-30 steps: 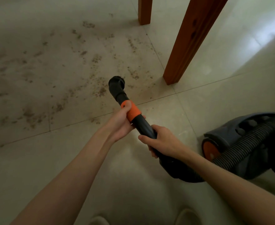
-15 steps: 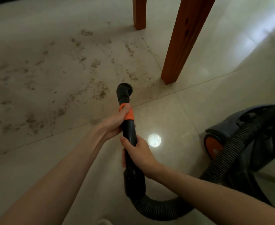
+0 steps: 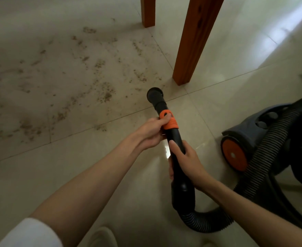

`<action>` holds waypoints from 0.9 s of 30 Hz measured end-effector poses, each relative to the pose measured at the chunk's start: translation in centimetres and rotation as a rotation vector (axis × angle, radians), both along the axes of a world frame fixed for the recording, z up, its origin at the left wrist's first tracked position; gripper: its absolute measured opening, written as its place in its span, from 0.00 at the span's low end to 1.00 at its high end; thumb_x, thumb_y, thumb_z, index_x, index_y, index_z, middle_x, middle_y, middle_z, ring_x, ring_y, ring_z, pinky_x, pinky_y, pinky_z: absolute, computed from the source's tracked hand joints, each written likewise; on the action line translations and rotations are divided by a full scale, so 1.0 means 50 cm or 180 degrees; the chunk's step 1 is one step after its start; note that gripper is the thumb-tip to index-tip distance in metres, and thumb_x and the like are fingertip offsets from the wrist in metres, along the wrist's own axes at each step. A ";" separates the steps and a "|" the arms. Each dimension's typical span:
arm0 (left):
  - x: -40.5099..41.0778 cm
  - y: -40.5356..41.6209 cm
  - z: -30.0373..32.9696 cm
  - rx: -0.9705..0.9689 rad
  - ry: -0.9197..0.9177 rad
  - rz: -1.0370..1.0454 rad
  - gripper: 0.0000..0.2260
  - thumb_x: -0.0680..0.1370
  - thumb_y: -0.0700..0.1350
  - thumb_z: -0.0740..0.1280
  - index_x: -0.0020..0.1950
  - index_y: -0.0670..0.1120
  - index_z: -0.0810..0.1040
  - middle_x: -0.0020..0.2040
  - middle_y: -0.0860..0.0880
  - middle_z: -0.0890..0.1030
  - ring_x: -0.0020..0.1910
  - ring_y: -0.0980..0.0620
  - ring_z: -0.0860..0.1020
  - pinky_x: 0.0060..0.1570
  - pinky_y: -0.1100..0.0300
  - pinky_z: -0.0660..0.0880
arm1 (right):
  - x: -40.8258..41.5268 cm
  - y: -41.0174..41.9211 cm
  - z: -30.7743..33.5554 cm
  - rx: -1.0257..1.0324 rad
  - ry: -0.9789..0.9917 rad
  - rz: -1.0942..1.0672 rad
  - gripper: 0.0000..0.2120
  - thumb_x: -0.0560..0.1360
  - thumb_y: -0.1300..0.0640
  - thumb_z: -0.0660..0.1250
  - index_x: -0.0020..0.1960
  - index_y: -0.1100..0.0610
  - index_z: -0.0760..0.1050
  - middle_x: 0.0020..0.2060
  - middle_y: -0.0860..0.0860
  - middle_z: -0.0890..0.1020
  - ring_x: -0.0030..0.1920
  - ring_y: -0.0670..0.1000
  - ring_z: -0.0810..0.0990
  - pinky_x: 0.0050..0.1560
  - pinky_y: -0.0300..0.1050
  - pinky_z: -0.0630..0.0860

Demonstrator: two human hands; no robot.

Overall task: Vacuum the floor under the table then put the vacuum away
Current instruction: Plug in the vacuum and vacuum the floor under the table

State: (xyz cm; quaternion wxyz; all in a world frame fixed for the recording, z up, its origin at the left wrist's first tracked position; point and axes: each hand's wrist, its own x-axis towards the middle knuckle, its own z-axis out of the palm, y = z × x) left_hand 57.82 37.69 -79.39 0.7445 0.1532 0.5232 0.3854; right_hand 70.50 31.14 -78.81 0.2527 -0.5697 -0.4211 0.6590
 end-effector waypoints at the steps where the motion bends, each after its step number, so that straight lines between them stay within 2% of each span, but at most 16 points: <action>1: 0.002 0.000 0.001 -0.0035 -0.0013 0.0062 0.07 0.80 0.43 0.61 0.55 0.40 0.72 0.45 0.46 0.75 0.44 0.50 0.76 0.44 0.56 0.76 | -0.002 0.002 0.004 -0.0028 -0.0099 -0.0003 0.10 0.79 0.53 0.62 0.46 0.59 0.68 0.28 0.56 0.75 0.25 0.55 0.76 0.28 0.47 0.76; 3: -0.001 -0.001 0.003 -0.0046 -0.0024 0.0113 0.07 0.80 0.43 0.62 0.54 0.41 0.73 0.45 0.46 0.76 0.44 0.51 0.77 0.44 0.57 0.76 | -0.011 0.009 0.010 -0.0018 -0.0355 -0.0056 0.10 0.78 0.52 0.63 0.45 0.59 0.69 0.32 0.55 0.76 0.27 0.54 0.77 0.32 0.48 0.77; 5: -0.015 0.002 0.000 -0.0026 0.0019 0.0066 0.11 0.79 0.46 0.64 0.57 0.40 0.74 0.48 0.45 0.78 0.46 0.50 0.78 0.44 0.58 0.77 | -0.024 0.015 0.016 0.0089 -0.0459 -0.0122 0.11 0.78 0.51 0.62 0.45 0.59 0.69 0.31 0.54 0.75 0.24 0.51 0.75 0.28 0.45 0.74; 7: -0.041 0.013 -0.001 -0.0074 -0.0058 0.0163 0.16 0.79 0.52 0.62 0.59 0.41 0.73 0.48 0.43 0.79 0.45 0.48 0.79 0.46 0.57 0.77 | -0.034 0.021 0.024 0.0169 -0.0288 -0.0132 0.12 0.78 0.51 0.63 0.44 0.59 0.68 0.28 0.53 0.73 0.22 0.51 0.72 0.24 0.42 0.71; 11: -0.117 0.054 0.008 -0.0300 -0.0661 0.1237 0.31 0.76 0.65 0.57 0.61 0.38 0.71 0.49 0.39 0.78 0.51 0.41 0.77 0.55 0.48 0.72 | -0.045 0.012 0.030 0.0313 0.0047 0.0339 0.10 0.78 0.54 0.64 0.43 0.59 0.68 0.26 0.54 0.72 0.22 0.53 0.70 0.23 0.43 0.68; 13: -0.156 0.062 0.008 -0.0186 -0.1133 0.1870 0.31 0.74 0.68 0.58 0.53 0.38 0.71 0.50 0.38 0.78 0.53 0.39 0.75 0.59 0.46 0.70 | -0.054 0.007 0.029 0.0298 0.0148 0.0606 0.09 0.78 0.55 0.64 0.45 0.60 0.67 0.27 0.56 0.72 0.22 0.53 0.70 0.23 0.42 0.68; 15: -0.189 0.059 0.001 0.0074 -0.1566 0.2183 0.29 0.73 0.67 0.61 0.51 0.40 0.72 0.53 0.40 0.78 0.53 0.41 0.77 0.60 0.48 0.71 | -0.061 0.010 0.029 0.0208 0.0239 0.0835 0.10 0.78 0.56 0.64 0.49 0.62 0.67 0.27 0.56 0.72 0.23 0.53 0.70 0.24 0.42 0.69; 16: -0.203 0.057 -0.005 0.0201 -0.1682 0.2204 0.27 0.74 0.65 0.61 0.52 0.40 0.72 0.52 0.41 0.79 0.51 0.43 0.79 0.58 0.50 0.72 | -0.064 0.014 0.030 0.0138 0.0283 0.0957 0.10 0.77 0.56 0.64 0.51 0.62 0.67 0.27 0.55 0.73 0.23 0.53 0.70 0.25 0.43 0.70; 18: -0.224 0.059 -0.017 0.0270 -0.1695 0.2193 0.20 0.76 0.59 0.63 0.50 0.41 0.73 0.42 0.45 0.81 0.40 0.48 0.81 0.51 0.54 0.73 | -0.075 0.020 0.028 0.0040 0.0320 0.1158 0.10 0.77 0.57 0.65 0.53 0.61 0.67 0.27 0.54 0.74 0.24 0.53 0.71 0.26 0.44 0.72; 20: -0.237 0.069 -0.019 0.0105 -0.1740 0.2239 0.16 0.76 0.55 0.65 0.46 0.40 0.74 0.34 0.47 0.79 0.30 0.50 0.78 0.45 0.58 0.73 | -0.087 0.023 0.023 0.0063 0.0243 0.1183 0.09 0.77 0.58 0.66 0.51 0.59 0.67 0.27 0.54 0.74 0.23 0.52 0.71 0.26 0.44 0.72; 23: -0.244 0.085 -0.024 -0.0066 -0.1764 0.2311 0.16 0.76 0.54 0.66 0.41 0.40 0.73 0.31 0.48 0.77 0.26 0.51 0.75 0.40 0.62 0.72 | -0.101 0.025 0.012 0.0173 0.0060 0.1105 0.08 0.76 0.58 0.66 0.51 0.58 0.68 0.27 0.54 0.73 0.23 0.51 0.71 0.26 0.44 0.72; 27: -0.237 0.110 -0.032 -0.0209 -0.1471 0.2259 0.16 0.76 0.55 0.65 0.40 0.42 0.72 0.28 0.49 0.77 0.22 0.52 0.75 0.35 0.62 0.72 | -0.107 0.025 0.001 0.0282 -0.0114 0.0948 0.07 0.76 0.57 0.66 0.49 0.56 0.68 0.26 0.52 0.73 0.21 0.49 0.71 0.24 0.42 0.71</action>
